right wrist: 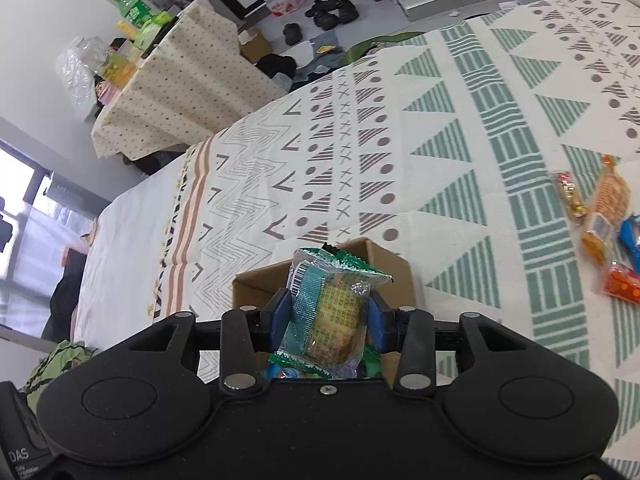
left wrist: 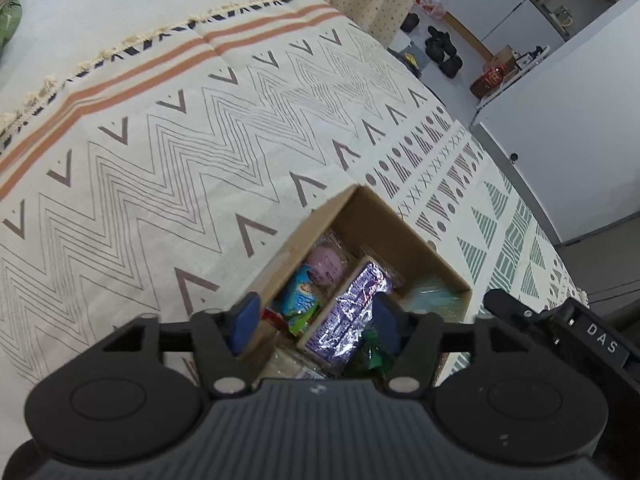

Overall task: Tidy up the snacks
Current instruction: 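Carry both snacks over the box and open both tools to release them, then move both open tools back toward the remaining snacks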

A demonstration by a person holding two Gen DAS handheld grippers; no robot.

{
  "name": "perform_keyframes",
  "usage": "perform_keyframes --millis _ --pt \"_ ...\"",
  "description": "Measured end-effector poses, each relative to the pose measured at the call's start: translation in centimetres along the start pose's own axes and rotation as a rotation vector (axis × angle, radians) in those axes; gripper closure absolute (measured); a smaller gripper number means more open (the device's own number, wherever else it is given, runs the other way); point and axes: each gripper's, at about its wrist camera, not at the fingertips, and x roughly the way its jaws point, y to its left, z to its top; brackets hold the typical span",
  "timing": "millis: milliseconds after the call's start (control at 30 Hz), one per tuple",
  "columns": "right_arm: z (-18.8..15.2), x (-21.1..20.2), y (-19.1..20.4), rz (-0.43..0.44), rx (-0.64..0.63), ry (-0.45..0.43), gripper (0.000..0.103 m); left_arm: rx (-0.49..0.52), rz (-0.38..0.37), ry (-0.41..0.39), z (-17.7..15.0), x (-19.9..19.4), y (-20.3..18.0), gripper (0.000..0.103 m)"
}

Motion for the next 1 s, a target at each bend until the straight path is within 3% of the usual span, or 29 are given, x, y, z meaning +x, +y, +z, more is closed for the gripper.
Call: perform_keyframes --millis 33,133,300,433,633,867,1000 --pt "0.1 0.1 0.1 -0.005 0.000 -0.004 0.057 0.000 0.005 -0.008 0.1 -0.1 0.0 0.026" --pt "0.2 0.0 0.0 -0.003 0.009 -0.020 0.047 -0.002 0.023 -0.032 0.0 -0.6 0.1 0.021" --pt "-0.2 -0.2 -0.6 -0.023 0.021 -0.023 0.045 -0.015 0.010 -0.031 -0.5 -1.0 -0.1 0.013" --pt "-0.9 -1.4 -1.0 -0.039 0.011 -0.050 0.038 0.033 -0.014 -0.040 -1.3 -1.5 -0.9 0.006" --pt "-1.6 -3.9 -2.2 -0.024 0.002 -0.103 0.023 0.081 -0.003 -0.041 -2.9 -2.2 -2.0 0.001" --pt "-2.8 -6.0 -4.3 -0.023 -0.025 -0.122 0.012 0.074 -0.021 -0.065 -4.8 -3.5 -2.3 0.000" --pt "-3.4 -7.3 -6.5 -0.024 -0.005 -0.143 0.012 0.084 -0.045 -0.071 -5.8 -3.9 -3.0 0.000"
